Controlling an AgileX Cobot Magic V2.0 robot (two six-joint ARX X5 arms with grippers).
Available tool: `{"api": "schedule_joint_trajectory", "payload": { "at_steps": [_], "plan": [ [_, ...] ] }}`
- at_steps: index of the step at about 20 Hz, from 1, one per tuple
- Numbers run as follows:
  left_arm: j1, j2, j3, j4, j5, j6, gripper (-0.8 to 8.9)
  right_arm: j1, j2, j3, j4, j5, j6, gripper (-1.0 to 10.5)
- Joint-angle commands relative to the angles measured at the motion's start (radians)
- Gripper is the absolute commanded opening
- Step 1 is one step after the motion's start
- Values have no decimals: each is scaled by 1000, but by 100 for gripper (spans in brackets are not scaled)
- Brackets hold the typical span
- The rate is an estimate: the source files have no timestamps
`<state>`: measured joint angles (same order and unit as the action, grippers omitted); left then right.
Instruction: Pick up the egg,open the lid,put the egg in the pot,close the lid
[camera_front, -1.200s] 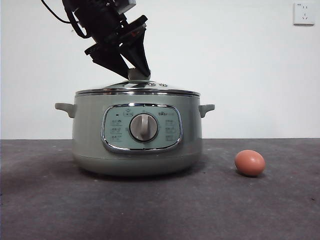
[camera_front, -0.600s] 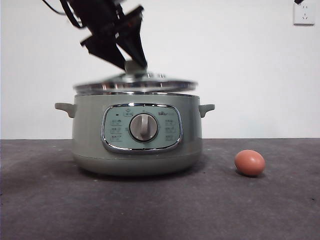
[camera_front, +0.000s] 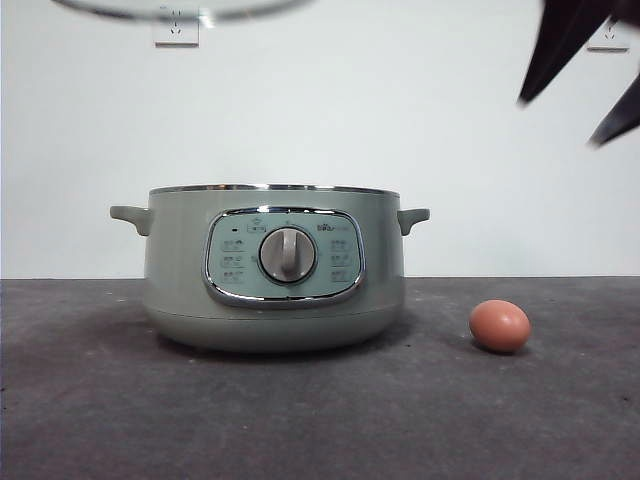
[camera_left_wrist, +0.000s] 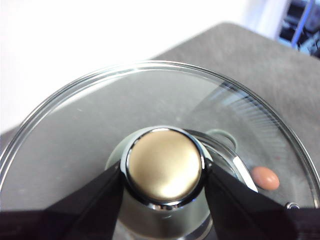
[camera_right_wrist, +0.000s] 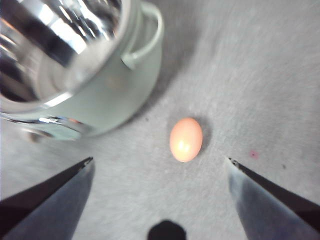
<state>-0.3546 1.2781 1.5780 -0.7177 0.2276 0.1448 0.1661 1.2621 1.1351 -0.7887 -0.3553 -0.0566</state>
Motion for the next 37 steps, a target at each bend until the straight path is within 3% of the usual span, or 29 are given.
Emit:
{"api": "schedule_joint_trajectory", "payload": {
  "at_steps": [1,7,16,18,19,21,24,30,37],
  "plan": [
    [40,-103,10,-26,6,-14,-8,53,99,1,43,92,5,442],
    [132,-286,9,-195,7,-14,-8,106,333,1,129,157,31,442],
    [134,-376,9,-280,7,-22,-8,151,529,1,243,219,65,440],
    [134,-375,9,-287,7,-22,-8,163,549,1,257,248,83,422],
    [134,-375,9,-285,7,-22,-8,167,554,1,259,251,83,357],
    [134,-375,9,-285,7,-22,-8,175,554,1,259,253,83,181],
    [134,-375,9,-285,7,-22,-8,176,554,1,249,254,83,5],
    [134,-373,9,-285,8,-21,-8,181,490,1,199,252,83,-12],
    [134,-367,9,-284,8,-21,-8,206,169,3,120,251,83,-12]
  ]
}}
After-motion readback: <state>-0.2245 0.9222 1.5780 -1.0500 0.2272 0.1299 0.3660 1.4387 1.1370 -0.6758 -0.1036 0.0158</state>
